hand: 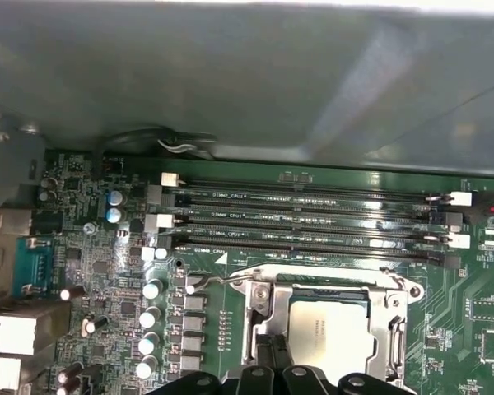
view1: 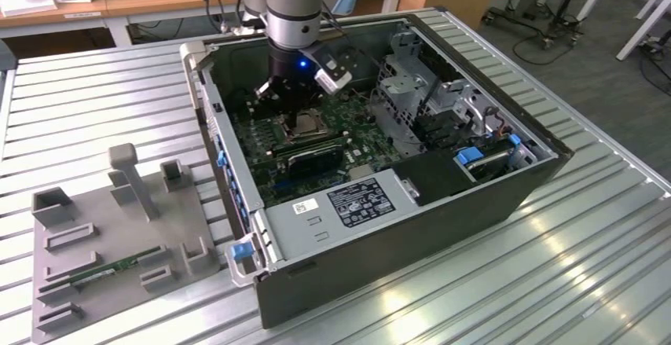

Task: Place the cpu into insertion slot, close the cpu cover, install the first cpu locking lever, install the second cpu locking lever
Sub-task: 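Close the cpu cover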

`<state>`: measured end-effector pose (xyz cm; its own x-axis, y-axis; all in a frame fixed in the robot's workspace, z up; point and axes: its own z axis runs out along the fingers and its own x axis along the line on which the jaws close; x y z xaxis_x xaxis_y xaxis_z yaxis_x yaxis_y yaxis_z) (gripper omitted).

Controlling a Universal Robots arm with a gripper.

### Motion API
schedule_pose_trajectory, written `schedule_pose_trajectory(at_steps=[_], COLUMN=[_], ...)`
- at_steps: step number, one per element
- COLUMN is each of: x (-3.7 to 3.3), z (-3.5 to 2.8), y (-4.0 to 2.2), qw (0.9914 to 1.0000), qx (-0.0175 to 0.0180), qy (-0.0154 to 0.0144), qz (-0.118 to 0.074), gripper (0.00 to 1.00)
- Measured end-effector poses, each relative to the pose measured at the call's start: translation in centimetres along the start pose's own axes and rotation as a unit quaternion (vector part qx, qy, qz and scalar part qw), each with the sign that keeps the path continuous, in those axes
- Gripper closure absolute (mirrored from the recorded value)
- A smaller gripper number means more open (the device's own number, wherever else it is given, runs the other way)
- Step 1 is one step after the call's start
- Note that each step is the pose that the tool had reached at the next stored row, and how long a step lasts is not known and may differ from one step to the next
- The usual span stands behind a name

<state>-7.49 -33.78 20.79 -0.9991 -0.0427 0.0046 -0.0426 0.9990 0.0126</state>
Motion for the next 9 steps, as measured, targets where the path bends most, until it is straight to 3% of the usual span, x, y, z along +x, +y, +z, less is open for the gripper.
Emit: schedule_pose_trajectory(at_steps=[9], x=[0.07], z=[0.05], y=[0.05], qw=[0.99994], qx=[-0.0001], qy=[-0.0002], qz=[0.011], gripper=[0.89])
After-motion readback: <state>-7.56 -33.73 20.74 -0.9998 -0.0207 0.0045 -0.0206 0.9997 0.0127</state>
